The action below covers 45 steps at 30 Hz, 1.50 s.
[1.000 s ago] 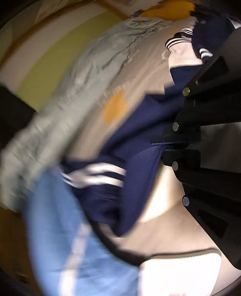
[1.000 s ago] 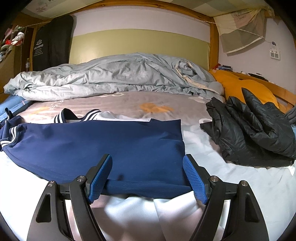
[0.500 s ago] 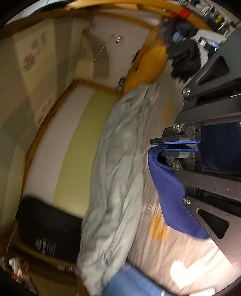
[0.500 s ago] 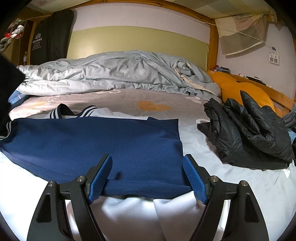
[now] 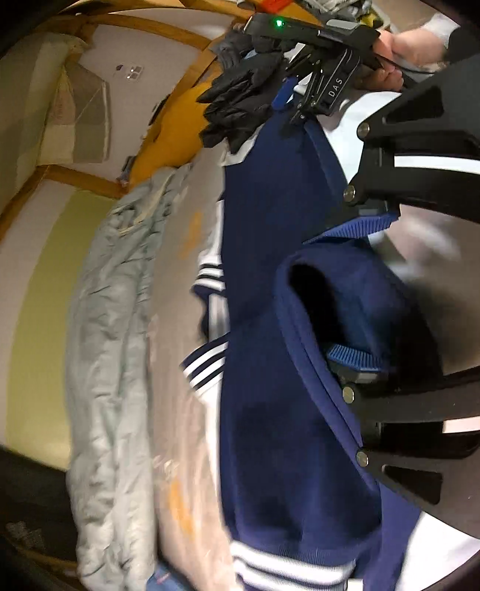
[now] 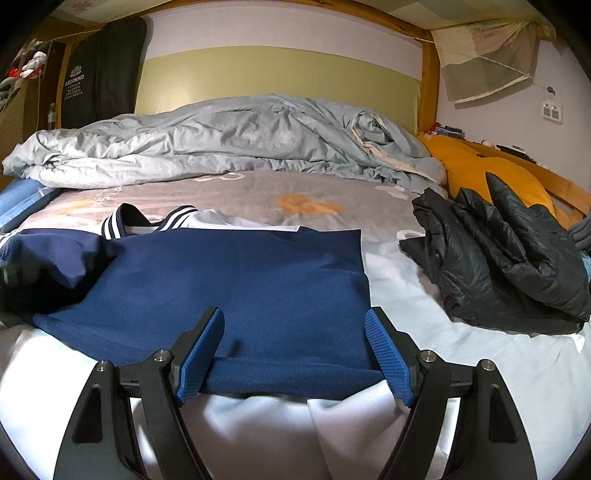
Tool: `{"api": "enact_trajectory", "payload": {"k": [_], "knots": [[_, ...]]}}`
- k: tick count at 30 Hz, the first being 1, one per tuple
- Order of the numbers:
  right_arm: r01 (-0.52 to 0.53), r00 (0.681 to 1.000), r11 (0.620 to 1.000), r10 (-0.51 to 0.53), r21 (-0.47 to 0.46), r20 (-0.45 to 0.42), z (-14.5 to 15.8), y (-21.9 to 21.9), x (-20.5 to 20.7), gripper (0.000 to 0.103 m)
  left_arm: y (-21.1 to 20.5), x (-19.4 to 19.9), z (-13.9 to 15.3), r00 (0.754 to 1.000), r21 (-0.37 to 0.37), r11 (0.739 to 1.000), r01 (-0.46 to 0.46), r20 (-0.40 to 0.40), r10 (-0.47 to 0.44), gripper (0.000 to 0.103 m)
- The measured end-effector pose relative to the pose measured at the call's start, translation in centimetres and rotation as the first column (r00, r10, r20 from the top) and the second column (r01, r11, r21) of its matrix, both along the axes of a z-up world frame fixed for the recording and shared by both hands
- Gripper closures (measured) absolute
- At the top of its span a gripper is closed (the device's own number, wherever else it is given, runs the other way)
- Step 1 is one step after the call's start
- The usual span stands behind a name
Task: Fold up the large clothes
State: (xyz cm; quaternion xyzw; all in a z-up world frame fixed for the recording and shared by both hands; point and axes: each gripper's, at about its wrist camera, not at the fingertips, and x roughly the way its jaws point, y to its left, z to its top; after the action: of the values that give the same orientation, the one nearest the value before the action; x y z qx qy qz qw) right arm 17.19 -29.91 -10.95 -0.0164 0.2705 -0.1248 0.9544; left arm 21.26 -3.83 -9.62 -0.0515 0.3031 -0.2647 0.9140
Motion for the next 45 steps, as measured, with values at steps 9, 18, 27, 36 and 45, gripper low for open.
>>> {"api": "enact_trajectory", "payload": {"k": [9,18,27,36,45], "knots": [[-0.001,1.0,1.0,0.002,-0.019,0.006,0.1,0.5,0.1,0.023,4.8,-2.8,4.1,0.938,0.077,0.964,-0.253,0.264,0.225,0.031],[0.004,1.0,1.0,-0.004,-0.025,-0.008,0.0,0.6,0.2,0.023,7.5,-1.9,2.5,0.91,0.08,0.936,-0.344,0.275,0.311,0.031],[-0.011,0.999,0.999,0.01,-0.043,-0.032,-0.2,0.7,0.5,0.023,8.6,-0.9,0.6,0.919,0.038,0.941,-0.335,0.232,0.318,0.03],[-0.456,0.886,0.89,0.45,-0.029,-0.116,7.5,9.6,4.0,0.027,9.4,-1.5,0.4,0.908,-0.013,0.936,-0.352,0.238,0.345,0.025],[-0.705,0.675,0.708,0.648,-0.049,-0.352,4.4,20.6,6.7,0.035,13.6,-1.0,-0.5,0.907,-0.194,0.904,-0.382,0.111,0.407,0.023]]}}
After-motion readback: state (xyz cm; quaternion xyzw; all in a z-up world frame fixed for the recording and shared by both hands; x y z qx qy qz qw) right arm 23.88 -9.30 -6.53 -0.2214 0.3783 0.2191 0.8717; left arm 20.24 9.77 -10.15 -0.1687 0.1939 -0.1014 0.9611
